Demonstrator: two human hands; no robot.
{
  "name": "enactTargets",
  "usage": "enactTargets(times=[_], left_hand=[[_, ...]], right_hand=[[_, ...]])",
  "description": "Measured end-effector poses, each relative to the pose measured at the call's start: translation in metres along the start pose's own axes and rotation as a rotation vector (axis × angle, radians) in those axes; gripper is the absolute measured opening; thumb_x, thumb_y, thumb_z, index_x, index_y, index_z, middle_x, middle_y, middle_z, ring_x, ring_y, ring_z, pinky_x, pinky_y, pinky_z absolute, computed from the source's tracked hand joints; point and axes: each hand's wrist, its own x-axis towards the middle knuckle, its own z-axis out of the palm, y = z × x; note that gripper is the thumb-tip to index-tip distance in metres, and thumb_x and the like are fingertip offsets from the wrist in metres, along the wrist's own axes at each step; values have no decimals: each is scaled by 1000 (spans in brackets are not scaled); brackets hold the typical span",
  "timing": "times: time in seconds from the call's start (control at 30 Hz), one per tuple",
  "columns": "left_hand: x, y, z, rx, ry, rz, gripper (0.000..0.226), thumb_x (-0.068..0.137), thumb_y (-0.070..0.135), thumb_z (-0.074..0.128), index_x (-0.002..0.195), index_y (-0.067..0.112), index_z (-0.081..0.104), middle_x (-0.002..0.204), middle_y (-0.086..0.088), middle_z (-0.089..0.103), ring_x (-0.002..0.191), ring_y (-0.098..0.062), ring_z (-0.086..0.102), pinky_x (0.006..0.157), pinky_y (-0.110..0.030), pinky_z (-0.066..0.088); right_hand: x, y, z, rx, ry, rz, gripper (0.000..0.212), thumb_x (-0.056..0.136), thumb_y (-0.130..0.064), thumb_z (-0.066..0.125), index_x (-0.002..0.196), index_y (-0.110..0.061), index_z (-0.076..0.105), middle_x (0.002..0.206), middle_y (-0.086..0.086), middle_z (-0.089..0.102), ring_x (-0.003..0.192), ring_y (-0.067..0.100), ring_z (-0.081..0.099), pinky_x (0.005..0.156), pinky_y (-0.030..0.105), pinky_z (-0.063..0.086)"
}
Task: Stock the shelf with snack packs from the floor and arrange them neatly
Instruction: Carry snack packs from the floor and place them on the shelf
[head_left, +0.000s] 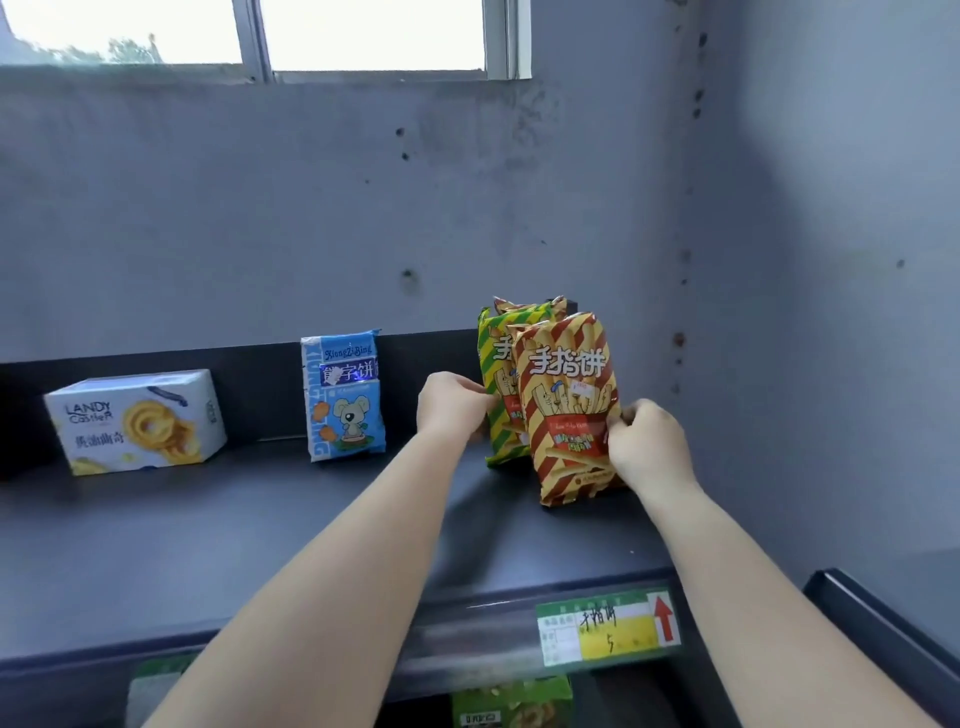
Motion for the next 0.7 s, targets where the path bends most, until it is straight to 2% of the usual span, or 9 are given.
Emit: enactTargets(times=[0.03, 0.1, 0.17, 0.2, 0.33, 0.4, 0.47, 0.53, 0.7], left_hand=[[-1, 0, -1, 37, 3, 23, 28, 77, 18, 72, 102, 6, 67, 92, -12, 71, 82, -26, 70, 78, -43, 59], [-6, 2, -5, 118, 46, 95, 33, 79, 24, 70, 108, 8, 64, 98, -10, 69, 87, -24, 68, 79, -42, 59], [-15, 6, -12, 223, 114, 210, 35, 82, 29, 65, 111, 9, 62, 107, -8, 67, 94, -22, 64, 82, -38, 56], [-22, 8, -18, 278, 152, 268, 34, 83, 30, 63, 112, 10, 62, 108, -7, 68, 96, -21, 63, 82, -35, 54], [-63, 10, -57, 484, 279, 442, 24, 87, 32, 56, 105, 18, 62, 100, 2, 69, 95, -17, 60, 75, -29, 46], [-87, 1, -88, 597, 340, 467, 21, 87, 34, 55, 102, 21, 62, 98, 5, 67, 92, -13, 54, 73, -25, 38], [-111, -14, -125, 726, 407, 482, 22, 87, 36, 54, 99, 21, 63, 97, 4, 67, 93, -16, 56, 71, -25, 36], [-136, -35, -166, 848, 466, 447, 23, 87, 37, 52, 99, 20, 63, 98, 1, 68, 99, -21, 58, 72, -28, 39], [-216, -105, -290, 1021, 581, 208, 28, 88, 39, 50, 103, 19, 63, 99, -2, 69, 102, -25, 59, 78, -35, 45]], right_hand=[[0, -1, -1, -11, -14, 6, 25, 96, -16, 42, 110, 2, 52, 112, 18, 60, 85, 26, 48, 52, 25, 34], [-4, -5, -4, -64, -14, -9, 31, 94, -18, 46, 119, 1, 45, 123, 19, 54, 101, 32, 52, 71, 31, 44], [-10, -10, -7, -162, 71, -93, 44, 91, -21, 52, 128, -1, 38, 131, 18, 46, 117, 34, 45, 88, 39, 43], [-14, -14, -9, -180, 128, -160, 47, 91, -24, 54, 129, -2, 38, 132, 17, 45, 119, 34, 42, 91, 40, 42], [-36, -44, -1, -74, 257, -518, 26, 89, -21, 57, 109, -5, 55, 110, 12, 59, 102, 26, 50, 81, 28, 39], [-57, -66, 14, -64, 236, -680, 18, 86, -22, 59, 95, -7, 60, 89, 8, 62, 87, 23, 52, 76, 31, 42], [-87, -91, 37, -80, 185, -789, 17, 83, -23, 60, 90, -8, 62, 81, 7, 63, 82, 26, 54, 74, 37, 43], [-124, -114, 64, -83, 105, -867, 18, 80, -25, 60, 89, -9, 63, 83, 8, 66, 85, 31, 56, 75, 39, 42], [-241, -167, 136, 6, -151, -1068, 17, 76, -28, 58, 81, -13, 63, 77, 5, 66, 80, 31, 59, 73, 38, 43]])
